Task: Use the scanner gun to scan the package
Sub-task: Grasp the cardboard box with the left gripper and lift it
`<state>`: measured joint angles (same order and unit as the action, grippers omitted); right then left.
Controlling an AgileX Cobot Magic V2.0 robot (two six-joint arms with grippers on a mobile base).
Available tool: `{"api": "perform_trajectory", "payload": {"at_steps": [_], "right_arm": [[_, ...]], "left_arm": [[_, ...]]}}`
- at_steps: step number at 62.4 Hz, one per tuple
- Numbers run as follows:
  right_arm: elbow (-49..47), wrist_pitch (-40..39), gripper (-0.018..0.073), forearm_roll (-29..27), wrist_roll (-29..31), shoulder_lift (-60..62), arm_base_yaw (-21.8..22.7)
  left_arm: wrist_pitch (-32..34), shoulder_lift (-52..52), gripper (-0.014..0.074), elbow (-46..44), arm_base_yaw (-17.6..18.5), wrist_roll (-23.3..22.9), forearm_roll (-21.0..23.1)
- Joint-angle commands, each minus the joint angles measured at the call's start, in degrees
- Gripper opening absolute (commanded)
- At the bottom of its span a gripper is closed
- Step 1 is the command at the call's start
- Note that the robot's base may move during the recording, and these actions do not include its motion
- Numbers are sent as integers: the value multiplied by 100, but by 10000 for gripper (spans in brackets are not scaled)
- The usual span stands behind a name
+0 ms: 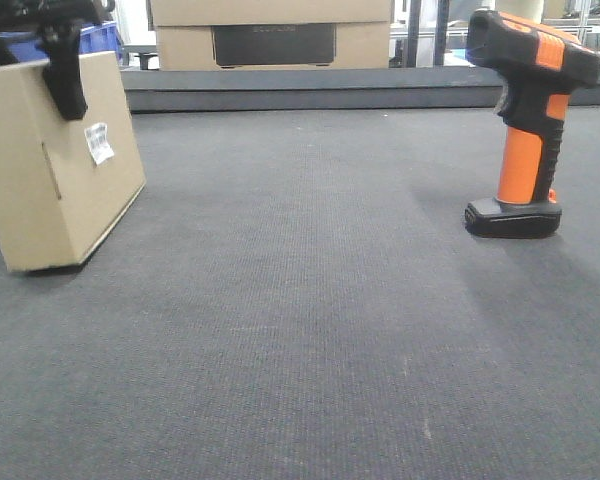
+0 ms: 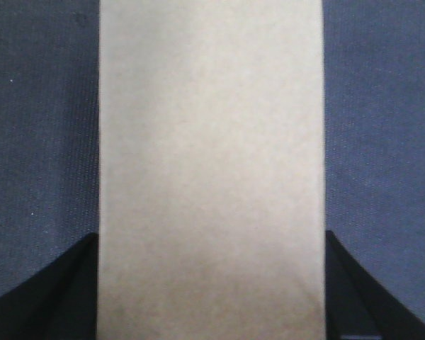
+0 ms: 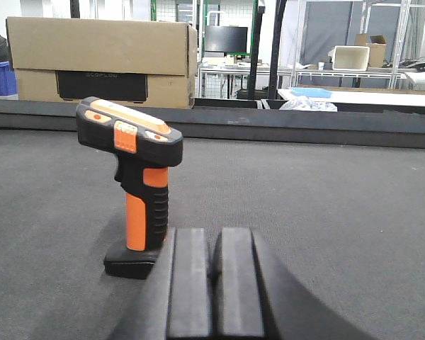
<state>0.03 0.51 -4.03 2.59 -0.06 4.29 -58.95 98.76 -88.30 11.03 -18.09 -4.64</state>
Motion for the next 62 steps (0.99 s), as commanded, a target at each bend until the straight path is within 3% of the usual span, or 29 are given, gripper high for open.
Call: {"api": "perform_trajectory", "payload": {"at_steps": [1, 14, 25, 31, 39, 62], "right_arm": [[-3, -102, -169, 0, -4, 6, -29], [-3, -102, -169, 0, -4, 6, -29], [-3, -102, -169, 0, -4, 6, -29], [-3, -102, -169, 0, -4, 6, -29], [-3, -102, -169, 0, -4, 6, -29], [-3, -142, -169, 0, -4, 6, -27]], "left_arm": [[-175, -64, -111, -376, 24, -52, 192], [-329, -150, -111, -734, 121, -52, 1327], [-66, -150, -111, -532, 602, -52, 1353], [149, -150, -111, -316, 796, -379, 1353], [465, -166, -111, -51, 980, -404, 1402], [1010, -364, -111, 477, 1166, -442, 1532]]}}
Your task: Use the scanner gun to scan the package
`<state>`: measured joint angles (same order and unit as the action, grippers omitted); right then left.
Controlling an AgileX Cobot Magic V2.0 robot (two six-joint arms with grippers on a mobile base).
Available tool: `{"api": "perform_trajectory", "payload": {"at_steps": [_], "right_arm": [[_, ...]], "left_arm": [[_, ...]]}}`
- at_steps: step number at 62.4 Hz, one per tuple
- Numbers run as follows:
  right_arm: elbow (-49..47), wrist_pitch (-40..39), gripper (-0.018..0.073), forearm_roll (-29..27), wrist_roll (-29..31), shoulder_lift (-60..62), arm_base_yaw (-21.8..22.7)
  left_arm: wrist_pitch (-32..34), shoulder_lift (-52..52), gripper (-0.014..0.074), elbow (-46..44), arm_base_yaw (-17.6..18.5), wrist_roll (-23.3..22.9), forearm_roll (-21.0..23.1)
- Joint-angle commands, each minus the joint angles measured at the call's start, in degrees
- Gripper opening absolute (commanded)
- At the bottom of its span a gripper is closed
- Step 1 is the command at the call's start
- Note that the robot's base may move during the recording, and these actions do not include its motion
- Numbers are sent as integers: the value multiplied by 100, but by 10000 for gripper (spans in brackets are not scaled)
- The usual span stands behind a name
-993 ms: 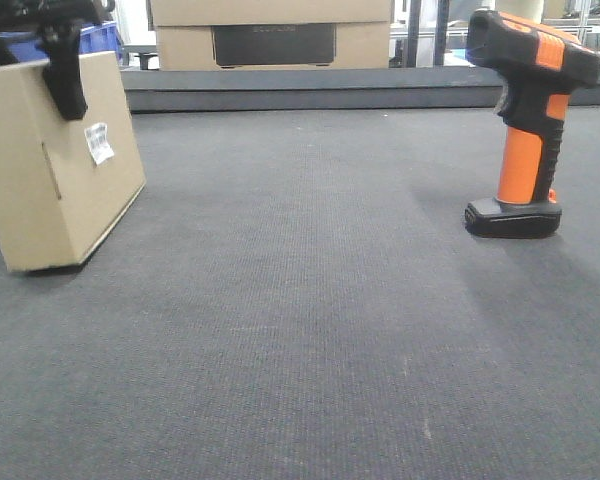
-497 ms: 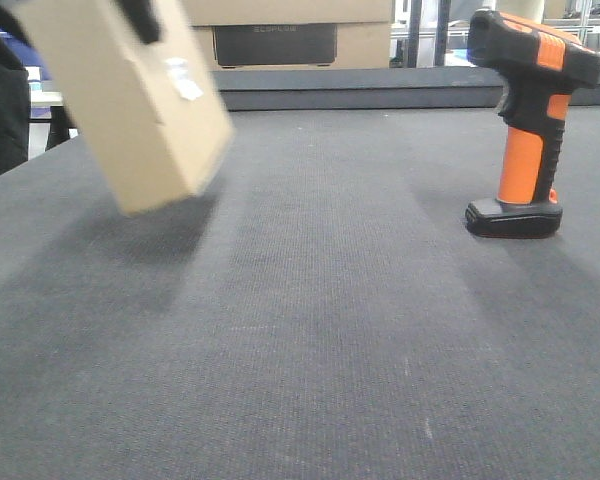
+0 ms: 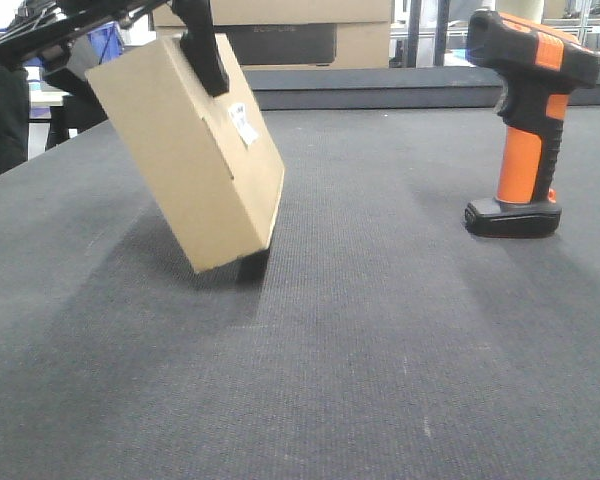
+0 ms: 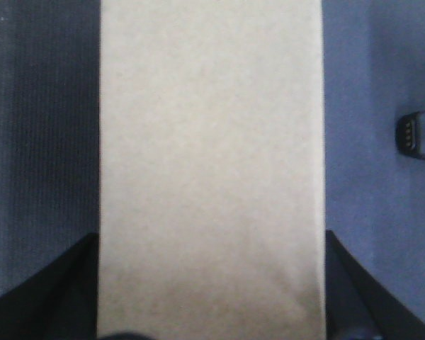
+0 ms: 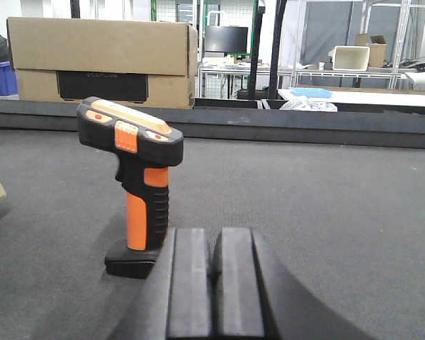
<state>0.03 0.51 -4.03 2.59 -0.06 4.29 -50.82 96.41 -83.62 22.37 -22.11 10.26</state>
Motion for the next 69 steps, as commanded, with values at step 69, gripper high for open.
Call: {"api": "perform_trajectory", "payload": {"at_steps": [69], "right_arm": [[-2757, 303, -169, -221, -4, -2508, -51]], "left_arm": [[355, -129, -111, 9, 31, -39, -16]]}}
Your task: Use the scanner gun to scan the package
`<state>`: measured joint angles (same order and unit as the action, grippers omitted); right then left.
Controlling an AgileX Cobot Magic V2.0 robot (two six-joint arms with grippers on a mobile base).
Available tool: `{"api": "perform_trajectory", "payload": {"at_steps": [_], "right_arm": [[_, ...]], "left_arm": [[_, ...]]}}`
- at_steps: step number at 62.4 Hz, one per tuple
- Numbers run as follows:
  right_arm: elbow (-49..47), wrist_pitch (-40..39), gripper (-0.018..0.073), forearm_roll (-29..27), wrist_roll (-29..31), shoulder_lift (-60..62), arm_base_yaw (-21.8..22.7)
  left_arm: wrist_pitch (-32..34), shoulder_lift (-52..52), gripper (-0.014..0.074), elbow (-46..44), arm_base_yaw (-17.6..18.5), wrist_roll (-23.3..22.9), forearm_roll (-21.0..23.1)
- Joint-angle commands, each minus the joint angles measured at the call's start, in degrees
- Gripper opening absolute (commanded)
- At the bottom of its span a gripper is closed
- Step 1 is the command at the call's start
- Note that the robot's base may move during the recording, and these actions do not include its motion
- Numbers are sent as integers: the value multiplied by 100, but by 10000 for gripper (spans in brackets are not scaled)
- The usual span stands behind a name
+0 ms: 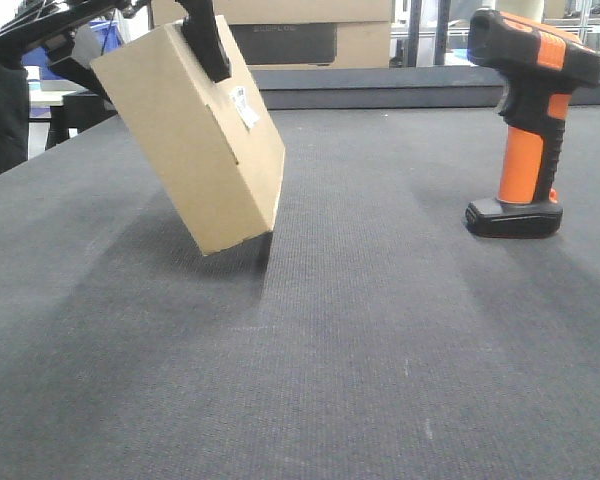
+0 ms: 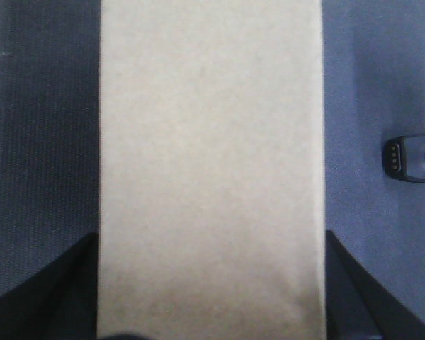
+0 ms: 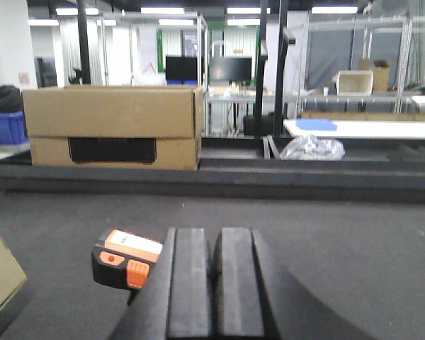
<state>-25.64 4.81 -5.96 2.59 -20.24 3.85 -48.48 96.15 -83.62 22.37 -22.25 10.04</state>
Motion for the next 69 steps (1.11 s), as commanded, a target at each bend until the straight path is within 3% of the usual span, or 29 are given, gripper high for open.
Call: {"api": "perform_trajectory", "payload": {"at_steps": [1, 16, 31, 40, 50, 69], "right_arm": [[-207, -172, -169, -28, -4, -616, -7], [-221, -481, -169, -61, -4, -1523, -7], [-221, -559, -169, -651, -4, -2720, -89], [-221, -697, -168, -690, -4, -3279, -420], [-221, -1031, -162, -1562, -4, -3724, -859], [-221, -1868, -147, -2468, -4, -4191, -1773]], "left_arm": [[121, -103, -111, 9, 31, -25, 6], [-61, -103, -111, 9, 31, -25, 6], [-69, -103, -111, 9, 31, -25, 6], [-113, -103, -111, 9, 31, -25, 6], [-135, -103, -111, 9, 31, -25, 6], [-158, -103, -111, 9, 31, -25, -18]]}}
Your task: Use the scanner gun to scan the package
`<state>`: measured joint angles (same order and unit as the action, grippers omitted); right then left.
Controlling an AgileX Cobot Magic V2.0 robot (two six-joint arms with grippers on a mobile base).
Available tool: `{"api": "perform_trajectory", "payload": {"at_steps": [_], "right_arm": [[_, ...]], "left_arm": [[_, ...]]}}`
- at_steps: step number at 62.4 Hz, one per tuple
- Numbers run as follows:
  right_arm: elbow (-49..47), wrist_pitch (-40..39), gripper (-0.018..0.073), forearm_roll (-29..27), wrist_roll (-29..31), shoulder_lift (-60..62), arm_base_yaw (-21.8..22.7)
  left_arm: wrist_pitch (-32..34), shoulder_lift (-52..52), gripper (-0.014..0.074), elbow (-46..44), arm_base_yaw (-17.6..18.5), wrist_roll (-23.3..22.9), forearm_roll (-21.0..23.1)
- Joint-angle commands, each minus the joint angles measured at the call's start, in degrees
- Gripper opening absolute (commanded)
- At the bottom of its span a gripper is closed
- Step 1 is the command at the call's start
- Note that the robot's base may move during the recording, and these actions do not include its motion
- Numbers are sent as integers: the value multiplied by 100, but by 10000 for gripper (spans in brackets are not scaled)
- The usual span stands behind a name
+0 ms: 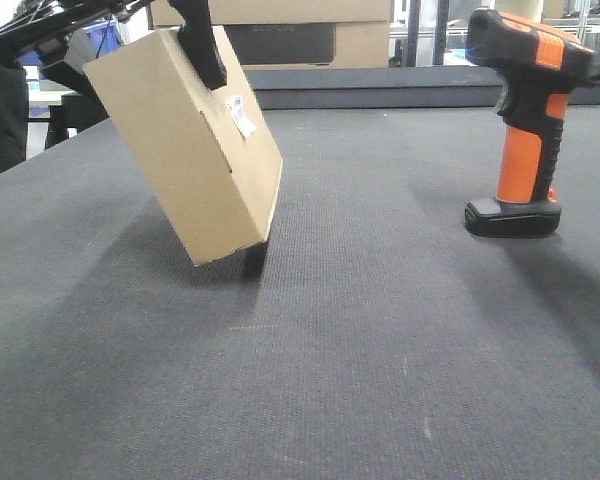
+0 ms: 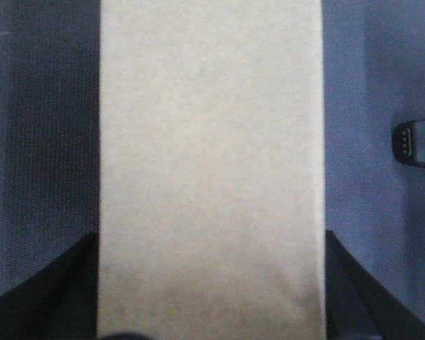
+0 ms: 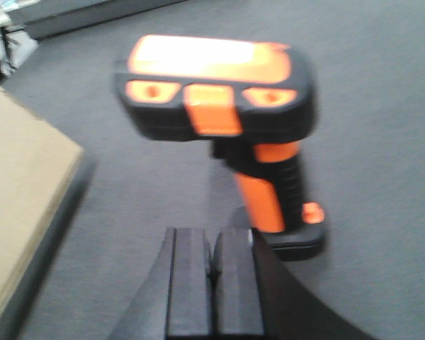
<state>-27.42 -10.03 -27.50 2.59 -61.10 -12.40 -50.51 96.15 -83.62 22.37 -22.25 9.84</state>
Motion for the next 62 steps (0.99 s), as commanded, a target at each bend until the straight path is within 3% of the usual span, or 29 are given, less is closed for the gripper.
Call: {"api": "perform_trajectory", "payload": {"at_steps": [1, 10, 20, 39, 50, 57, 62], "right_arm": [[-43, -434, -147, -314, -4, -129, -174], [-181, -586, -146, -314, 6, -453, -351], [-536, -574, -146, -327, 578, -877, -381], [-980, -357, -141, -430, 764, -1370, -406], [-980, -176, -141, -430, 1364, -1359, -533], [-935, -306, -141, -430, 1584, -1359, -545], [-727, -855, -141, -430, 1584, -1359, -545]], "left_arm": [[45, -103, -111, 9, 31, -25, 2], [45, -103, -111, 9, 31, -25, -70], [31, -103, -111, 9, 31, -25, -270], [18, -103, -111, 172, 31, -25, -285], [79, -103, -111, 389, 31, -25, -285], [183, -103, -111, 403, 31, -25, -285], [209, -103, -111, 403, 31, -25, -285]]}}
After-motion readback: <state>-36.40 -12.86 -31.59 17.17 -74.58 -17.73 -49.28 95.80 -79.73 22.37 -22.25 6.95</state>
